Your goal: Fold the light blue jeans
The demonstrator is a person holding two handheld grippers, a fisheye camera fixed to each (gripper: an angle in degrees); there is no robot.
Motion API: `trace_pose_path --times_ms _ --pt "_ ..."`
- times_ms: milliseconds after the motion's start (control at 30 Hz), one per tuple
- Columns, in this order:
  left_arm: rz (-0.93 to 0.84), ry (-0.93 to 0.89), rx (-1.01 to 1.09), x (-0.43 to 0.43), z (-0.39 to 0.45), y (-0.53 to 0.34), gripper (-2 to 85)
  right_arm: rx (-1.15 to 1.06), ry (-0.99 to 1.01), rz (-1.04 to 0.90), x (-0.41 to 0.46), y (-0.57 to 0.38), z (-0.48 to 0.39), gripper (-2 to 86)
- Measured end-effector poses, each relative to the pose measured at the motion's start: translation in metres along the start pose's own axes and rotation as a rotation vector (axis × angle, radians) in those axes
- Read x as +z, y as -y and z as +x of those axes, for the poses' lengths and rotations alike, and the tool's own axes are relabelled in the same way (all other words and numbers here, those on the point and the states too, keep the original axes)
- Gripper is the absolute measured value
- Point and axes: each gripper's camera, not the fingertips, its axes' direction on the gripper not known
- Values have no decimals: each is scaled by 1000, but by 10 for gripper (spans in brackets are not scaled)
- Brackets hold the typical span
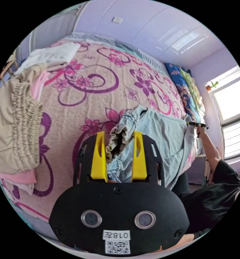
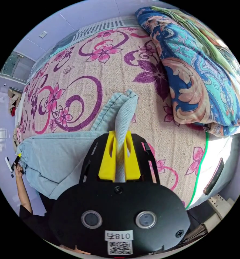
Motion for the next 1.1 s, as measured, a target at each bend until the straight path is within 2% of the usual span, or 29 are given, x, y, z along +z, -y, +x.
trace_pose_path --times_ms 100,167,233,333,433,500,567,633,700,833,967,1100 --pt "-20 27 16 4 15 9 73 -23 94 230 -33 -38 9 43" --pt "136 98 24 -34 31 0 59 -37 144 459 -65 -75 14 40" --pt "269 149 41 -75 39 -8 57 -35 243 791 -111 -128 29 40" --pt "402 206 89 -126 41 6 57 41 268 988 -147 -151 53 42" --pt "567 304 54 -173 32 35 61 142 201 1105 -162 -153 72 46" --pt "573 274 2 -189 10 59 76 221 272 1129 -159 -154 93 49" --pt "332 31 -155 -176 -45 99 146 240 346 1079 -146 -149 112 56" --pt "143 19 -212 -150 -69 108 180 358 394 790 -106 -128 143 74" --pt "60 77 -227 -130 -81 95 188 463 450 592 -65 -125 172 75" --pt "175 16 -266 -109 -100 25 186 638 673 661 -12 -173 218 61" --pt "296 -37 -395 -79 -111 -66 175 624 703 690 5 -199 236 48" --pt "417 -64 -520 -53 -103 -118 167 568 708 743 12 -220 243 38"
